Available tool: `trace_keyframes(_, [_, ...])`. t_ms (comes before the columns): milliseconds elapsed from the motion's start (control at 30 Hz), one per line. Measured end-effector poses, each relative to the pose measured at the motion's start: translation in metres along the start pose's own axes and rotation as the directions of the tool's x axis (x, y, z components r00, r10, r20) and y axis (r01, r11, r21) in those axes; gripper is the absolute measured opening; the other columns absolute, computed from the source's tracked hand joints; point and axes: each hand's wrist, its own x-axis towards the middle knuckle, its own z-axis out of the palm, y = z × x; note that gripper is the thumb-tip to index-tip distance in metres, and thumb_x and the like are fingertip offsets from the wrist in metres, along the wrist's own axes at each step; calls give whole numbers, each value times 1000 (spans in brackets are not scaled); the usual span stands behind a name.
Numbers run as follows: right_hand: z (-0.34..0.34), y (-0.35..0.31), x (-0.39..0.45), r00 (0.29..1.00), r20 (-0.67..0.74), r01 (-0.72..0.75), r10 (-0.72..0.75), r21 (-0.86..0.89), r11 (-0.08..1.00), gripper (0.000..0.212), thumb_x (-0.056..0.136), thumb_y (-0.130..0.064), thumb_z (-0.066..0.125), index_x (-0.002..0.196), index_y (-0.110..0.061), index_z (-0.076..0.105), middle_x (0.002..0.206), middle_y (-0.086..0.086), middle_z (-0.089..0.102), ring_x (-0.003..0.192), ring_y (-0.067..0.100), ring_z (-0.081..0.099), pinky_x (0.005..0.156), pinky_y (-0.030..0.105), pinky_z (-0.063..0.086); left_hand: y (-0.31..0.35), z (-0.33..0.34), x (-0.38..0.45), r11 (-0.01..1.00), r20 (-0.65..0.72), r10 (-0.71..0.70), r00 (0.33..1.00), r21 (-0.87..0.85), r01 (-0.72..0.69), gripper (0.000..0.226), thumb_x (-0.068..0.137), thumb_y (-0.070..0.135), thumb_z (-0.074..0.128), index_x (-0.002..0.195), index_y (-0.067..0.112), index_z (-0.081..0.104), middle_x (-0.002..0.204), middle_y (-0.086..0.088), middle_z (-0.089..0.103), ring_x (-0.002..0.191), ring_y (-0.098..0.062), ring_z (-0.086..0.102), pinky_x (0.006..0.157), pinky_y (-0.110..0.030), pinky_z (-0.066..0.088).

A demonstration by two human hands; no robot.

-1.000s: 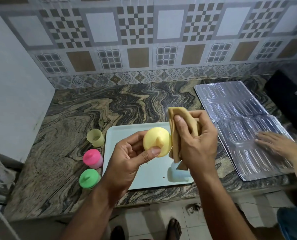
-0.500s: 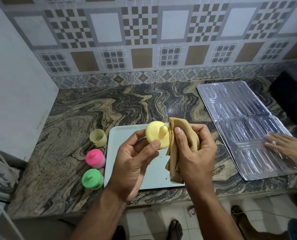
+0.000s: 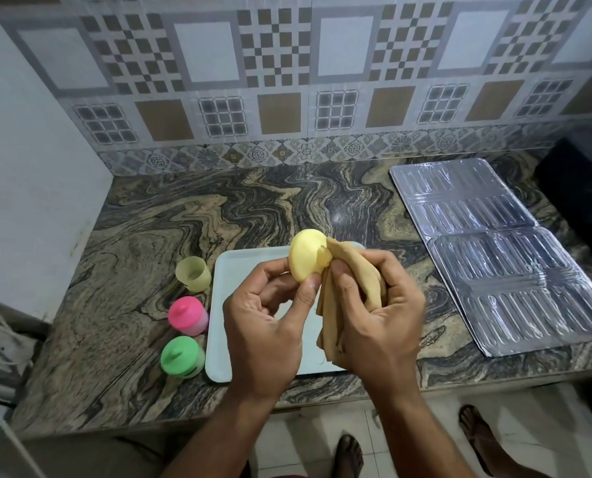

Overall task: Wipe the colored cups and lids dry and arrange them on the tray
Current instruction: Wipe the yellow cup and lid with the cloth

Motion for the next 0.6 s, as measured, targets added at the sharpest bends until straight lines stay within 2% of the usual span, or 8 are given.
trace_keyframes(67, [1,3,-4,999,0,35,-35,-72,997,21,95,-3,75,98,-24,73,84,-11,77,72,4,71,67,23,56,1,1,1,997,-45,48,998,68,-45,20,85,10,82,97,23,72,88,3,82,83,-14,79,80,-27,61])
trace_keyframes(167, [1,10,-9,985,-13,164,-171,-215,963,14,94,-18,79,97,-27,69,73,-5,70,57,17,67,55,37,56,-2,-2,4,981,-75,118,990,164,-104,20,87,17,83,97,29,71,86,7,81,81,-17,79,79,-35,61])
trace_keyframes(200, [0,11,-9,969,-7,236,-246,-269,934,15,94,-17,80,99,-26,69,75,-3,69,58,18,67,56,35,55,-2,-3,4,974,-74,137,988,193,-121,19,88,20,84,97,30,71,85,9,80,81,-17,79,79,-37,61])
trace_keyframes(267, [1,10,-7,925,21,358,-378,-375,855,16,91,-10,84,100,-14,72,81,-1,68,65,11,64,67,18,51,-2,-2,2,957,-50,169,984,249,-151,20,87,23,83,99,32,70,86,12,79,83,-16,78,79,-36,61])
trace_keyframes(367, [2,6,0,890,2,407,-456,-453,793,13,90,-10,82,97,-4,72,86,0,69,73,7,62,75,9,46,1,-1,-3,928,10,218,976,308,-211,23,86,19,83,99,33,70,87,16,78,84,-10,77,79,-27,60])
trace_keyframes(433, [3,6,5,911,-29,363,-412,-420,832,13,92,-14,81,96,-7,71,86,0,70,72,12,66,70,18,51,0,-4,-1,881,46,288,957,380,-283,18,87,19,81,100,28,72,87,17,77,83,-6,75,78,-23,59])
trace_keyframes(533, [3,3,12,967,-103,190,-234,-323,927,11,92,-21,79,93,-17,69,80,-5,72,67,16,68,61,35,56,-3,-6,-1,790,118,370,922,481,-379,14,88,19,80,101,17,76,92,17,77,85,1,73,77,-22,58])
trace_keyframes(600, [2,0,17,975,-145,125,-166,-255,959,11,92,-19,78,91,-24,68,78,-13,73,68,6,69,62,27,55,-6,-4,-7,805,140,346,928,464,-370,14,88,18,80,101,17,76,93,17,78,86,1,73,79,-20,58])
